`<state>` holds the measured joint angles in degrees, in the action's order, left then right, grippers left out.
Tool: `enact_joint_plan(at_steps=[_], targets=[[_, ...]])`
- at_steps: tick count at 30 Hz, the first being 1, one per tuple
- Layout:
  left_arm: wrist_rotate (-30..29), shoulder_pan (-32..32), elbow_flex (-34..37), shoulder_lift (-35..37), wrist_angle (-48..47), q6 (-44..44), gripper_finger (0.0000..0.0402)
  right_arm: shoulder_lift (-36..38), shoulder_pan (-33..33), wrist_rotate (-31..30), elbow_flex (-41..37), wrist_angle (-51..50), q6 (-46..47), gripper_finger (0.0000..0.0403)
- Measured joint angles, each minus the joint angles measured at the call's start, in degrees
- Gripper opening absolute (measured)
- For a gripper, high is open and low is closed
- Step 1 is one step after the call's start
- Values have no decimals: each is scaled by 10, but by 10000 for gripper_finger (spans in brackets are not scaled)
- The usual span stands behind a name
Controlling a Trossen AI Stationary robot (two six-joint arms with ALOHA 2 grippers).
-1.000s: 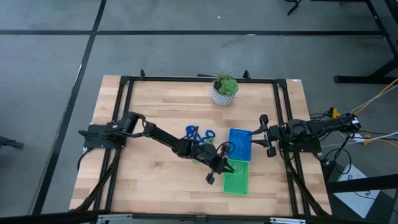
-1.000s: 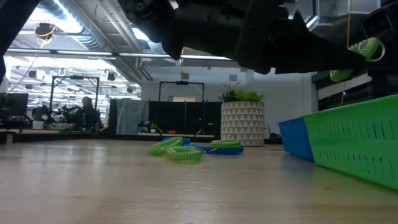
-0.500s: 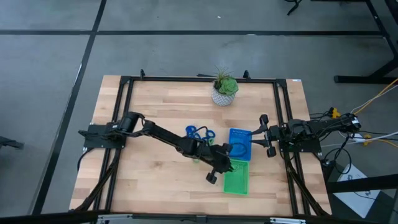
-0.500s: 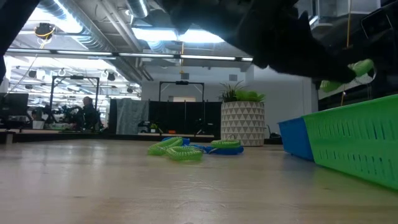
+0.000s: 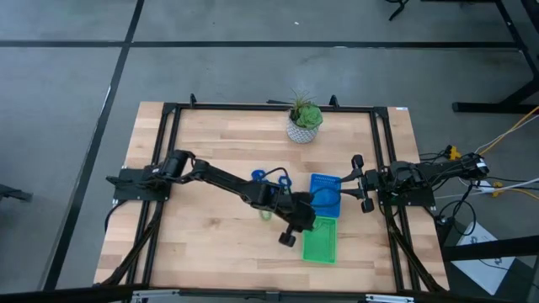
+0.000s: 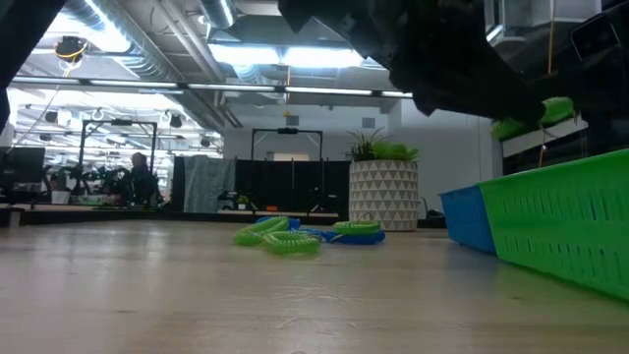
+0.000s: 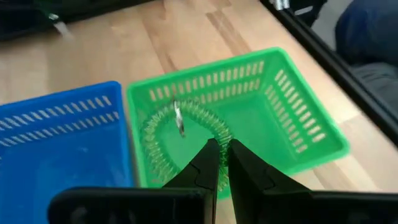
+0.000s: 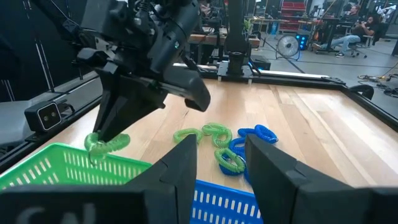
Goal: Sort spring keychains
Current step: Put the green spring keychain into the green bin, then put the blue spring keychain into the blue bin
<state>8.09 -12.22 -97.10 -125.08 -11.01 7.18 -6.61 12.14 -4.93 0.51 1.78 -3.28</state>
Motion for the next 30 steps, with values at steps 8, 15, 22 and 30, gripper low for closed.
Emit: enact_joint_plan(at_steps=[8, 15, 22, 30], targets=[[63, -1, 0, 0, 12, 13, 17, 0, 0, 0, 0, 0, 0, 136], [68, -18, 0, 0, 41, 69, 42, 0, 0, 0, 0, 0, 0, 136], [13, -29, 0, 0, 59, 109, 84, 0, 0, 0, 0, 0, 0, 136], [-6, -26, 0, 0, 66, 101, 141, 0, 0, 0, 0, 0, 0, 136]])
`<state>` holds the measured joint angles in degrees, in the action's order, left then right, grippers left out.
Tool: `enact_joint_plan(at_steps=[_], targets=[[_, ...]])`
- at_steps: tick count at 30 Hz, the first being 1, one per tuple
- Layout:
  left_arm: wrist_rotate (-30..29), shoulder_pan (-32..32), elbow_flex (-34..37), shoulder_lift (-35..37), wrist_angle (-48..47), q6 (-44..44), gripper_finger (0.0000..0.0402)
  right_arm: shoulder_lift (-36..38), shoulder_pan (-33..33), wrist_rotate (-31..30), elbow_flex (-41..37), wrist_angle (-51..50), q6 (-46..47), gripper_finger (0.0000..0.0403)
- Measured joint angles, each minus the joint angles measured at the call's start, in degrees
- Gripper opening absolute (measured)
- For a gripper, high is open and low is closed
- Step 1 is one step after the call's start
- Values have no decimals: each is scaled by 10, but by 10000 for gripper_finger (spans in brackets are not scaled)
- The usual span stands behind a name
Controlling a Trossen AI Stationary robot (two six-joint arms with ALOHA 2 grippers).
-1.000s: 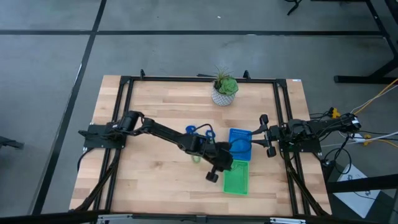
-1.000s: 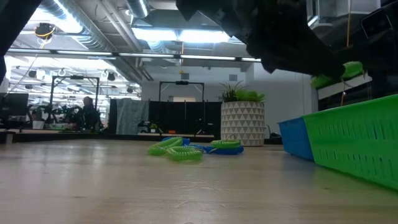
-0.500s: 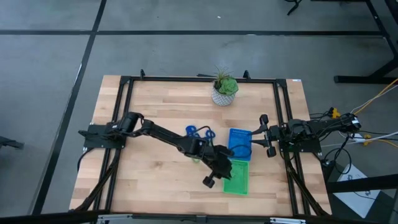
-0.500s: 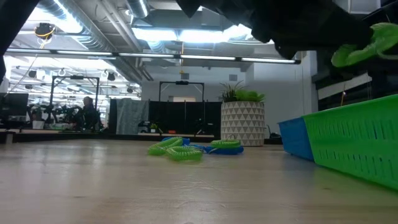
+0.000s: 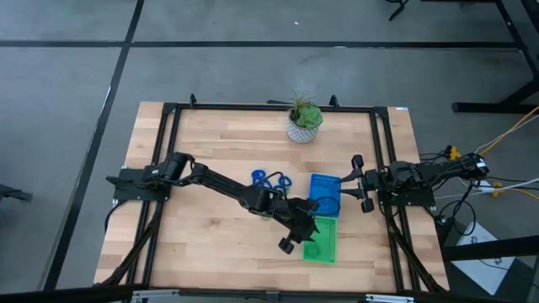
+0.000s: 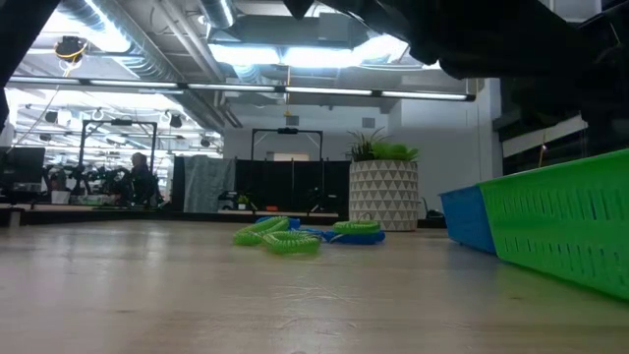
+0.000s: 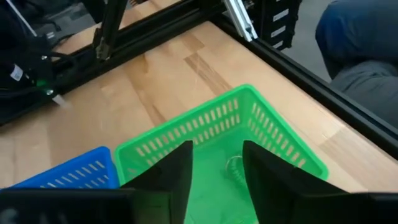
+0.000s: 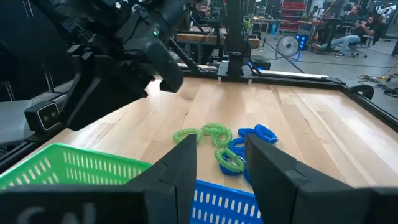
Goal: Sort spring keychains
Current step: Put the blue spring keychain into the blue bin
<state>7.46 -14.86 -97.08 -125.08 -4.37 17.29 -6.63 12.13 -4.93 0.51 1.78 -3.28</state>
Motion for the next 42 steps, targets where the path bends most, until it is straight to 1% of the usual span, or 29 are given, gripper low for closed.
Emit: enact_joint_plan(at_steps=[4, 7, 10, 13, 16, 20, 24, 35, 38, 42], targets=[[0, 0, 0, 0, -7, 5, 159, 0, 0, 0, 0, 0, 0, 136], [-10, 0, 0, 0, -35, 26, 163, 0, 0, 0, 0, 0, 0, 136], [-64, 5, 1, 4, -94, 43, 161, 0, 0, 0, 0, 0, 0, 136], [-121, 13, 0, 9, -155, 42, 154, 0, 0, 0, 0, 0, 0, 136], [-154, 21, 1, 16, -224, 26, 148, 0, 0, 0, 0, 0, 0, 136], [-159, 34, 1, 20, -319, 6, 142, 0, 0, 0, 0, 0, 0, 136], [-157, 50, 1, 27, -387, -21, 139, 0, 0, 0, 0, 0, 0, 136], [-154, 94, 1, 28, -537, -87, 139, 0, 0, 0, 0, 0, 0, 136], [-171, 100, 1, 28, -566, -100, 139, 0, 0, 0, 0, 0, 0, 136], [-216, 103, 14, 32, -582, -107, 139, 0, 0, 0, 0, 0, 0, 136]])
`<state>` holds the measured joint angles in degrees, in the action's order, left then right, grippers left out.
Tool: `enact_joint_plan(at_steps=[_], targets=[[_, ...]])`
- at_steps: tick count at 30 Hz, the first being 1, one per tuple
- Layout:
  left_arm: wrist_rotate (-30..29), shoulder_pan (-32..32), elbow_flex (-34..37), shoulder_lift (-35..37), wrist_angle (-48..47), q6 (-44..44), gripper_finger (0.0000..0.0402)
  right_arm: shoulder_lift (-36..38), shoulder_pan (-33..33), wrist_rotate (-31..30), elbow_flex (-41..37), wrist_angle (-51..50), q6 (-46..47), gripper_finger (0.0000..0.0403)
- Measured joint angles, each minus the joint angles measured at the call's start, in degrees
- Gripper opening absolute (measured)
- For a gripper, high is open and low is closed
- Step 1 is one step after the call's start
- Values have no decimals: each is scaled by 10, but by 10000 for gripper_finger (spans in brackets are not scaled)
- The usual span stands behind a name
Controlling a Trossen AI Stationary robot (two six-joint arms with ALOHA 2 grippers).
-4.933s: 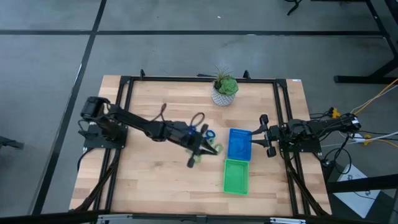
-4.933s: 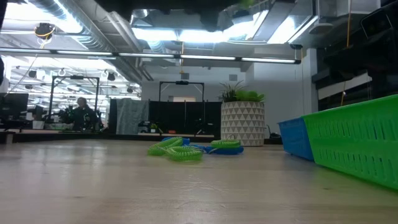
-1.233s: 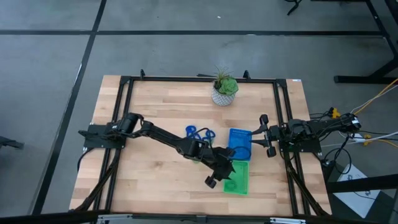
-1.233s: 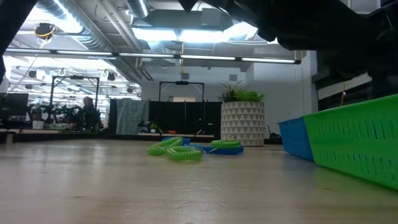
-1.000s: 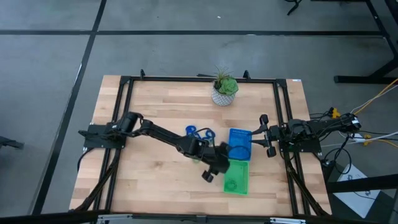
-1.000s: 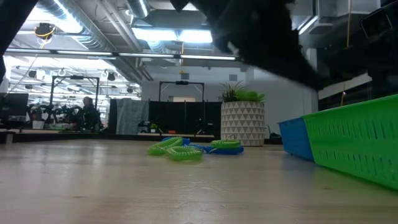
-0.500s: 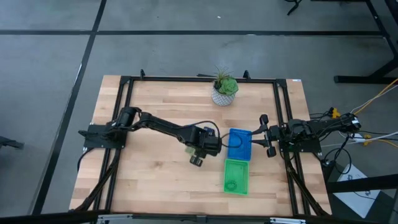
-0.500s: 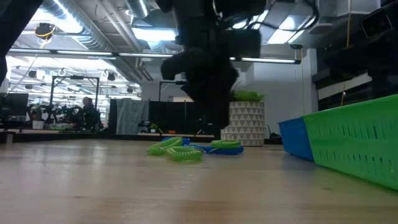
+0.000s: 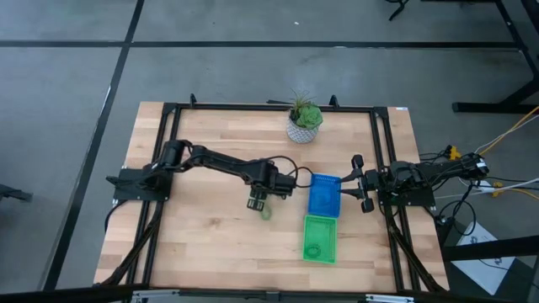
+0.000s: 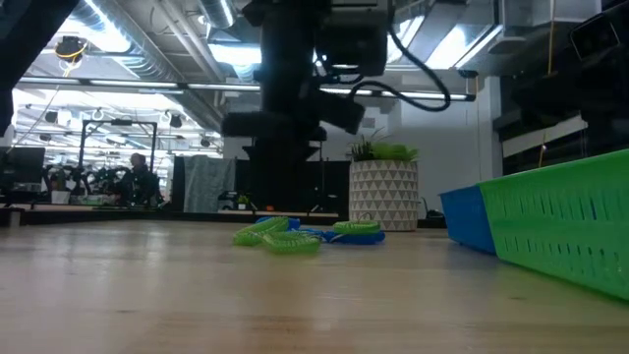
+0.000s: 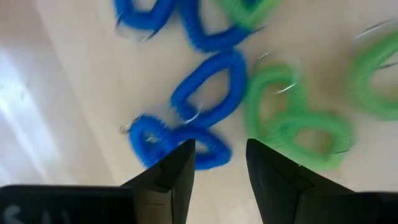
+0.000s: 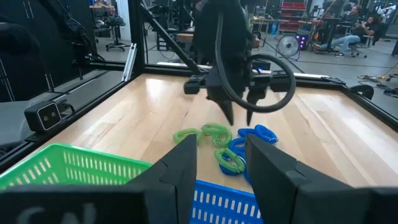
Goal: Sort spring keychains
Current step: Put the blue spring keychain into the blue bin
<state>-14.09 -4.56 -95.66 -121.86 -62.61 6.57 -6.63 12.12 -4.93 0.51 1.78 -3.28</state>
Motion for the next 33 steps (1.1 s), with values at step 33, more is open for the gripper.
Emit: enact_joint_plan(at_steps=[33], targets=[[4, 85, 291, 140, 335, 65, 138, 0, 0, 0, 0, 0, 0, 136]])
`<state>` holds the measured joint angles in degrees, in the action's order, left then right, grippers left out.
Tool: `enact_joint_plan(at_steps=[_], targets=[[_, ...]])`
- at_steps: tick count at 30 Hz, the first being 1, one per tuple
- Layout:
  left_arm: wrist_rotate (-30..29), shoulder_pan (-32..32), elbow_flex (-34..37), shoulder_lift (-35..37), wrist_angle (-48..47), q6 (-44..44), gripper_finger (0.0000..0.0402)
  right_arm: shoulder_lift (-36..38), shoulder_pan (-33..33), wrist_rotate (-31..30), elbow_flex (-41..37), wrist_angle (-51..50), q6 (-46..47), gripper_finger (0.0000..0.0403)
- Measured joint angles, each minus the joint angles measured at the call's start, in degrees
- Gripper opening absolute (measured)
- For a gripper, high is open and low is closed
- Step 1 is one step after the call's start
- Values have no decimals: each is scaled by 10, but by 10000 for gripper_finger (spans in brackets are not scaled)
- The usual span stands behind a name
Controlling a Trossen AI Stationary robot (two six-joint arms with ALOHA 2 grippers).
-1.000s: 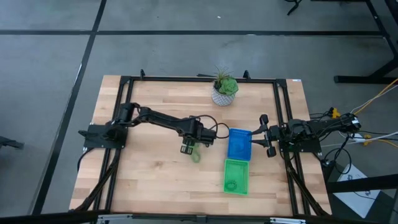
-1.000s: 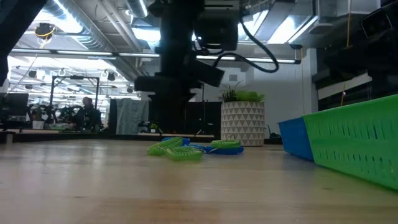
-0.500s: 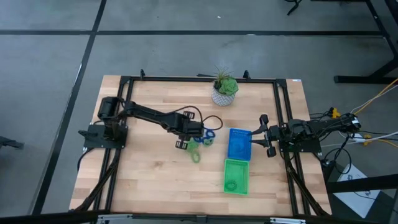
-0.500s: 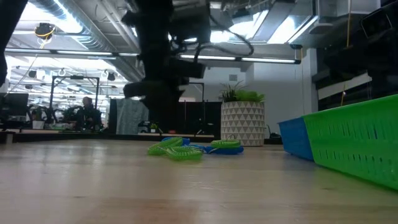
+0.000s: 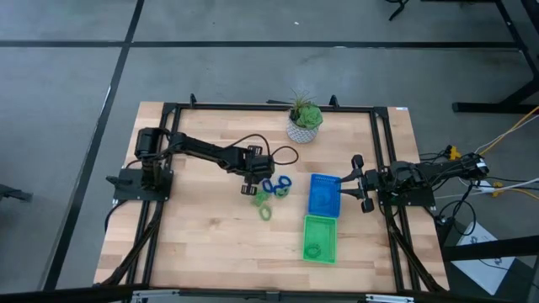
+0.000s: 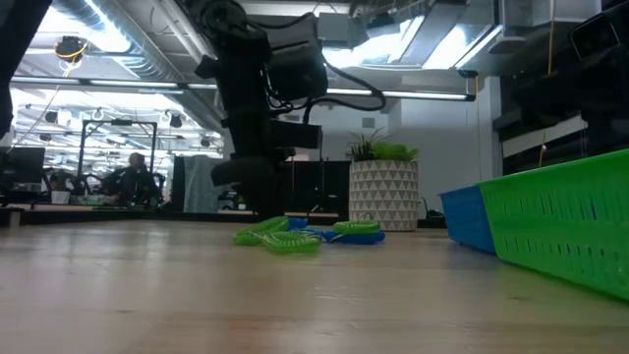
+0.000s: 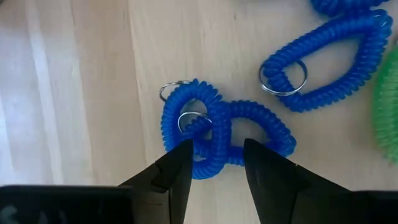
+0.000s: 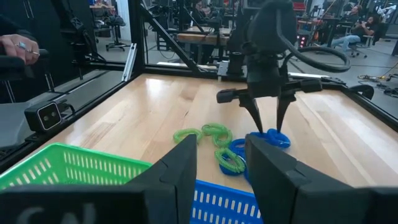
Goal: Sort spring keychains
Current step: Put the blue spring keychain into the blue bin
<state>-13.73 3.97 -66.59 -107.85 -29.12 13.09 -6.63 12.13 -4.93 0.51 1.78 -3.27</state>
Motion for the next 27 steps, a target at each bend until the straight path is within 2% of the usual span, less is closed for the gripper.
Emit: enact_joint_plan(at_steps=[4, 16, 27], targets=[[4, 0, 0, 0, 0, 0, 122, 0, 0, 0, 0, 0, 0, 136], [16, 0, 0, 0, 11, 10, 15, 0, 0, 0, 0, 0, 0, 136], [15, -2, 0, 12, 8, 11, 6, 0, 0, 0, 0, 0, 0, 136]])
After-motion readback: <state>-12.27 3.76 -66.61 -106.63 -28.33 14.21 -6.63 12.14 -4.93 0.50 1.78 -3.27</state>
